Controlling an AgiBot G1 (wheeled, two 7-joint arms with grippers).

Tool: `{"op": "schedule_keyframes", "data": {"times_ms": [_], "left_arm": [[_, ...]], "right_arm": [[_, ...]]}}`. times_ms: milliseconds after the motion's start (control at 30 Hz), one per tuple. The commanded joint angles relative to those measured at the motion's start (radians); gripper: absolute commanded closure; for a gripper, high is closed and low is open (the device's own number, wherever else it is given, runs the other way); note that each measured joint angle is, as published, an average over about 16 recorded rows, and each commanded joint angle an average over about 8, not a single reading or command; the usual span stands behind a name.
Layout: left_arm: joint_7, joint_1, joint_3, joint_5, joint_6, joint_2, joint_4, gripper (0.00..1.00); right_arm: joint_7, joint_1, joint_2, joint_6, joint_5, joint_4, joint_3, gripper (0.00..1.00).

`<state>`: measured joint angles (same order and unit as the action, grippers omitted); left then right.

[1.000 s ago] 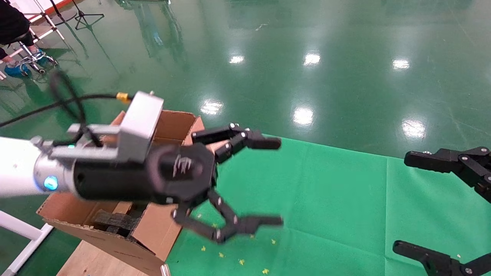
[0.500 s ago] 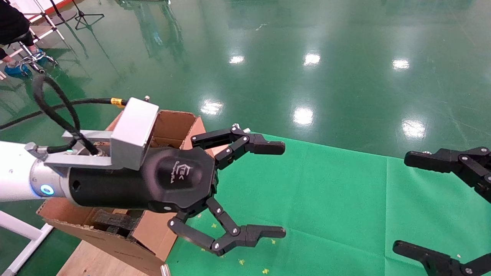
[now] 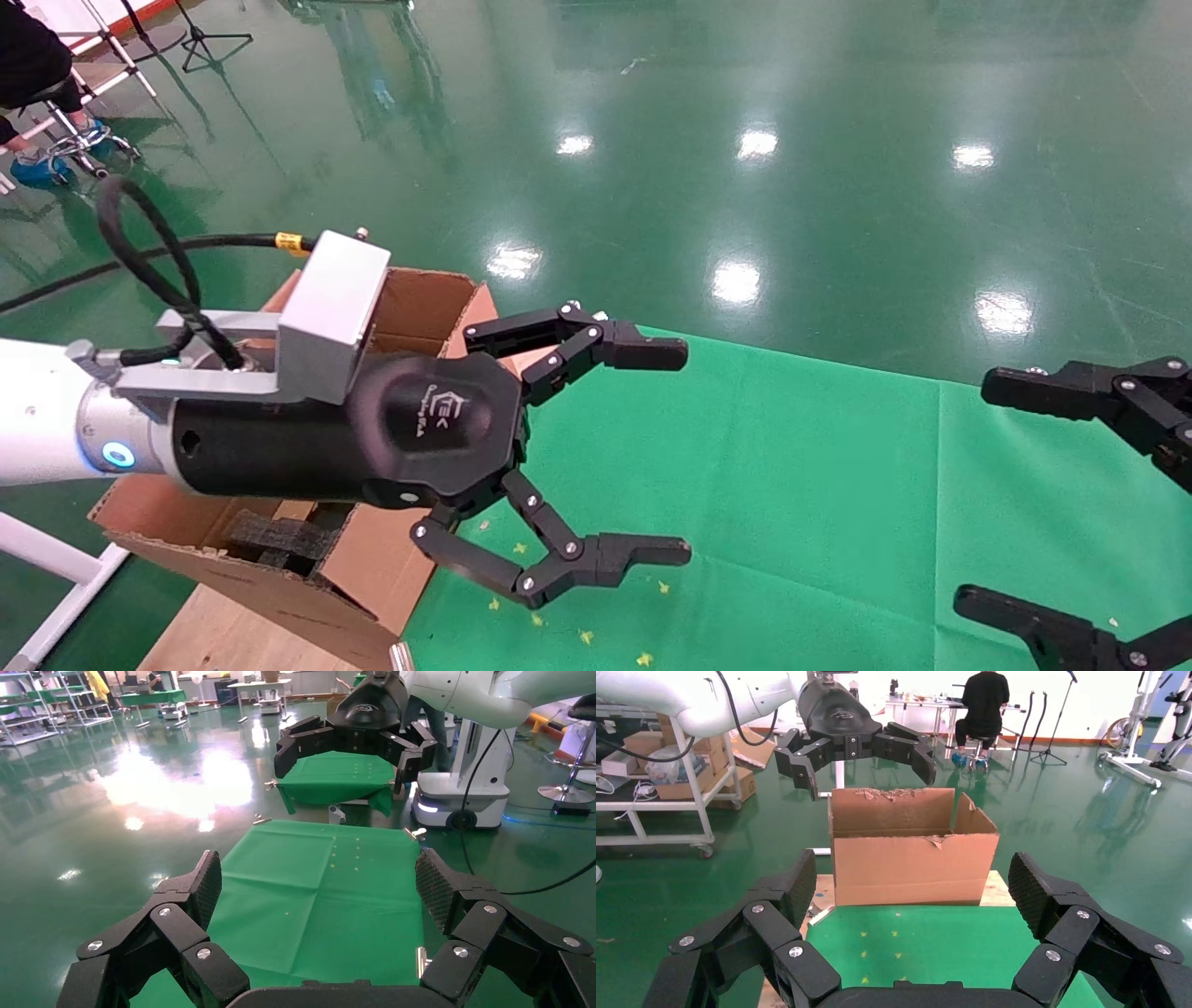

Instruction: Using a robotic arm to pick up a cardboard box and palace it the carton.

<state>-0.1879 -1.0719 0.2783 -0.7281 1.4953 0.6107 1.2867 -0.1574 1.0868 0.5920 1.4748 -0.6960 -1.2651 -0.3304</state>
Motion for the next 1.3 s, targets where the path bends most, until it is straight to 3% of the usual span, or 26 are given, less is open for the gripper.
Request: {"op": "schedule_keyframes", "data": {"times_ms": [33,1300], "left_arm": [[-0.001,-0.001,0.001,-0.001,0.0,0.0,-0.001,0.0],[-0.003,-0.005,0.003,-0.005,0.0,0.001,-0.007,0.0]], "right_arm": [[0.0,0.0,0.0,0.0,0.0,0.0,0.0,0.0],[0.0,0.0,0.0,0.0,0.0,0.0,0.0,0.0]]}}
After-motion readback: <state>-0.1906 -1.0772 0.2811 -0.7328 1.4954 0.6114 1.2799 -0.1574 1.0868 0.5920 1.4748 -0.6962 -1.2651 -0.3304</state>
